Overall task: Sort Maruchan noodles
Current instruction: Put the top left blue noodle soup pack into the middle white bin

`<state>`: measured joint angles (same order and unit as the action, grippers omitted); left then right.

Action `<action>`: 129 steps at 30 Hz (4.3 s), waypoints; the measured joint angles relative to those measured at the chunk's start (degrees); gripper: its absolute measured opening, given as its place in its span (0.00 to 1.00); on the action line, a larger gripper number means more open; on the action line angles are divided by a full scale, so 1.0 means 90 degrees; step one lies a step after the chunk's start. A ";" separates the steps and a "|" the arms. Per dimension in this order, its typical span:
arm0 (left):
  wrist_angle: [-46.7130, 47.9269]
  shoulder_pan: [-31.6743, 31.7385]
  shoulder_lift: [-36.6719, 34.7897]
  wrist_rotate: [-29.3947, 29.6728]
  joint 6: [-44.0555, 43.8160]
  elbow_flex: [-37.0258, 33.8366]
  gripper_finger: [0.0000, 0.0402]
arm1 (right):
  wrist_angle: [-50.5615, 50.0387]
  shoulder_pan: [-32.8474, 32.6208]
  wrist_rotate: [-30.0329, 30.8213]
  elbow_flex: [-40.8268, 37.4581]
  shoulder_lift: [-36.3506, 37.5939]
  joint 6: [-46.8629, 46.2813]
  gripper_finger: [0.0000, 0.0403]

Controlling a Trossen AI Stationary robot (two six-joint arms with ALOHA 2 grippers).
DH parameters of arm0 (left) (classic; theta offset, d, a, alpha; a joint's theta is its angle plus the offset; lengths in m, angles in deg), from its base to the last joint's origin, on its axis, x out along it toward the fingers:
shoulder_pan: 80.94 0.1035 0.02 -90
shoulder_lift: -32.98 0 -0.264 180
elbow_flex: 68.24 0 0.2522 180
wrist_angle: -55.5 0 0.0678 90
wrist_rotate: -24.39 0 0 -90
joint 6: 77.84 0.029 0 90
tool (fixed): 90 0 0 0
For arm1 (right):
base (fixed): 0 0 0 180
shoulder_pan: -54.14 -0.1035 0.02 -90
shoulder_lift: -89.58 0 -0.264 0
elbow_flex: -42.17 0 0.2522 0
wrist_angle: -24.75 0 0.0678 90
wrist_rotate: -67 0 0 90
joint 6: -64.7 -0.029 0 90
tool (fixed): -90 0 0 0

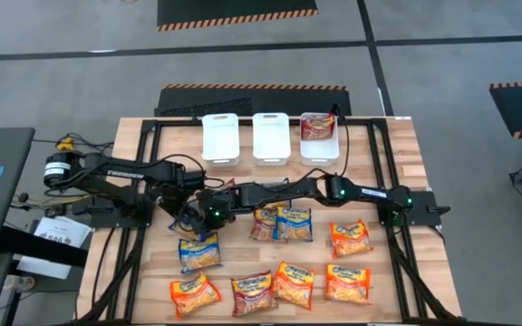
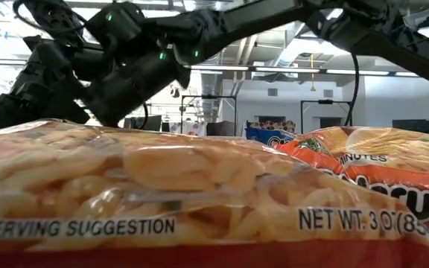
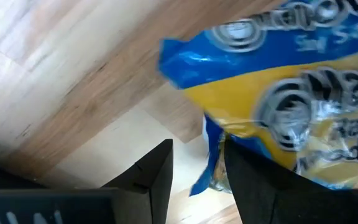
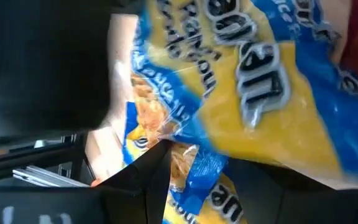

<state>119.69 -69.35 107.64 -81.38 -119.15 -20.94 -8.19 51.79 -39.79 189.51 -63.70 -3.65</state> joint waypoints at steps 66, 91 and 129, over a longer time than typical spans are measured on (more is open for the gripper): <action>0.1680 0.0000 -0.3017 -0.0355 0.0803 0.1212 0.19 | -0.2055 0.0050 -0.0336 0.0156 0.1735 0.2077 0.01; -0.1395 0.0016 -0.3464 -0.0242 -0.0241 0.1205 0.19 | -0.3638 0.1674 -0.0752 0.0153 0.2692 0.5244 0.01; -0.2549 0.2162 -0.3462 0.1114 -0.0032 0.1205 0.19 | -0.5907 0.5318 -0.1008 0.0085 0.3359 1.2989 0.01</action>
<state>96.75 -49.90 76.48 -71.36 -119.44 -10.10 -61.35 99.66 -48.86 190.27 -33.46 113.24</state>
